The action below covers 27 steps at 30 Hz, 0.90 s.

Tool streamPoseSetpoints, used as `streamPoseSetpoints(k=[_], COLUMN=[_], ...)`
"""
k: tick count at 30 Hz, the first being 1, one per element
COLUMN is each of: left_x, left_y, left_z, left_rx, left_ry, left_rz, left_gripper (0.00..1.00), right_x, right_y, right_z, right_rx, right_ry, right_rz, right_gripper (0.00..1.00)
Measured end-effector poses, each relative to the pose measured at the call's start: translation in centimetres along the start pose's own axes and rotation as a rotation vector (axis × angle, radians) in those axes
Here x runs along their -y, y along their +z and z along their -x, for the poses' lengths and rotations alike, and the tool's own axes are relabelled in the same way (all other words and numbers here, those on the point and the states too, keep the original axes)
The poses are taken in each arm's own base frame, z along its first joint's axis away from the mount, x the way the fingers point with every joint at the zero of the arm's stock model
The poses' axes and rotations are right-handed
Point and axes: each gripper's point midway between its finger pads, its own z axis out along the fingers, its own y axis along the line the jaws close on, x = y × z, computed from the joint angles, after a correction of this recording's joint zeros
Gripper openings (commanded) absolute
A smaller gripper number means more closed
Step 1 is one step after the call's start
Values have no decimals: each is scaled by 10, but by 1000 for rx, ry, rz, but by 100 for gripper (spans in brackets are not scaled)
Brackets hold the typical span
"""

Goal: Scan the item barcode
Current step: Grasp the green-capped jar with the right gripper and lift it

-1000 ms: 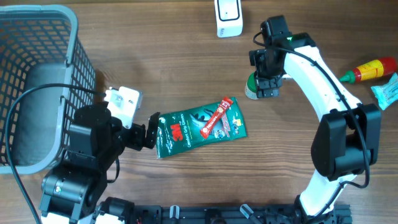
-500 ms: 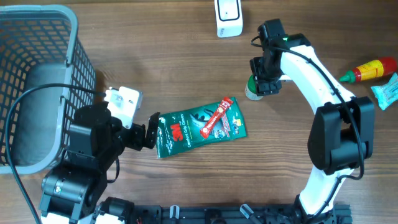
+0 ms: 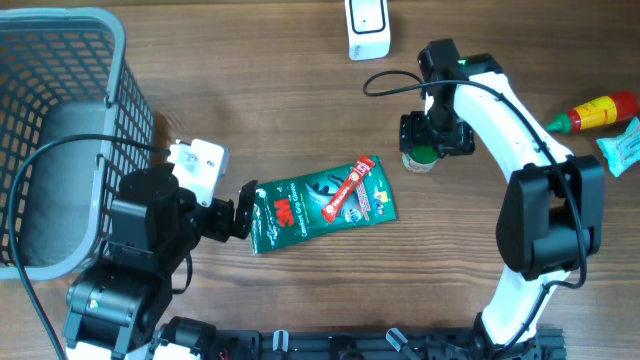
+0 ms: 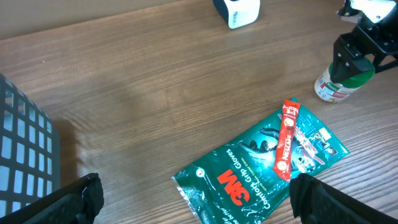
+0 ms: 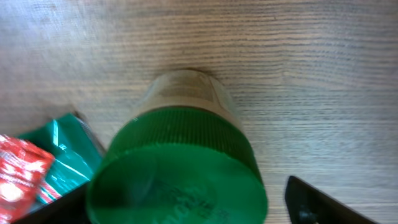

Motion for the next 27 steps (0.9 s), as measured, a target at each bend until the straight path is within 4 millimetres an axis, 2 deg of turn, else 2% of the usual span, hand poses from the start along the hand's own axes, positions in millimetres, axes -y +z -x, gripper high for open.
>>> streamPoseSetpoints(k=[2, 4, 6, 9, 12, 14, 16, 20, 22, 27], left_x=[0, 0, 0, 0, 0, 0, 0, 0, 0, 0], left_y=[0, 0, 0, 0, 0, 0, 0, 0, 0, 0], left_z=[0, 0, 0, 0, 0, 0, 0, 0, 0, 0], left_rx=[0, 0, 0, 0, 0, 0, 0, 0, 0, 0], left_ry=[0, 0, 0, 0, 0, 0, 0, 0, 0, 0], left_rz=[0, 0, 0, 0, 0, 0, 0, 0, 0, 0], left_gripper=[100, 100, 100, 100, 100, 100, 100, 100, 100, 100], right_x=[0, -2, -4, -10, -9, -4, -3, -6, -9, -11], right_y=[0, -3, -9, -46, -89, -98, -93, -71, -65, -46], right_z=[-4, -17, -18, -9, -11, -19, -14, -1, 11, 8], right_rx=[-16, -71, -73, 39, 121, 99, 91, 97, 128, 100], right_ry=[-36, -57, -59, 21, 341, 634, 921, 1236, 1294, 1368], right_rz=[2, 20, 32, 84, 135, 150, 175, 230, 279, 294], right_gripper=[99, 100, 100, 100, 100, 100, 100, 100, 100, 100])
